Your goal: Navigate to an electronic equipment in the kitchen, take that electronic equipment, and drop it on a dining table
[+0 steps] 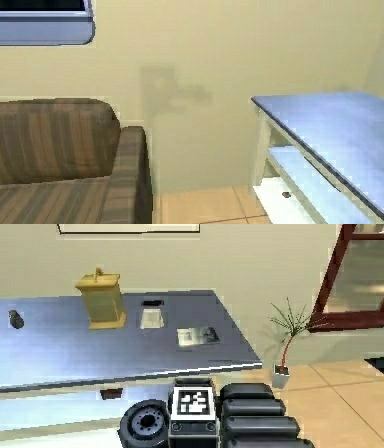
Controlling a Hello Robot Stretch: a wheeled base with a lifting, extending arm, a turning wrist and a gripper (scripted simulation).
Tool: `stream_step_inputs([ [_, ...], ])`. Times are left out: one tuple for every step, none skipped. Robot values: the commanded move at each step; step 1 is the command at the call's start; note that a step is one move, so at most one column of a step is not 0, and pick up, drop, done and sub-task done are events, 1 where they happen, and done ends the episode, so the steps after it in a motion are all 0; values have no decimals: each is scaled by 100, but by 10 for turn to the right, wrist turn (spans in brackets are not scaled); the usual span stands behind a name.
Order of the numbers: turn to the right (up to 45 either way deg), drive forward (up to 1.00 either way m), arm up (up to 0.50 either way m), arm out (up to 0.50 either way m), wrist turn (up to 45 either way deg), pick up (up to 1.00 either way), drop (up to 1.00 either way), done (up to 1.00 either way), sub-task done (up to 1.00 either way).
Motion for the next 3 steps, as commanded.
stream_step_inputs([
  [-330,0,0,0,0,0,0,0,0],
  [-30,0,0,0,0,0,0,0,0],
  [0,0,0,48,0,0,0,0,0],
])
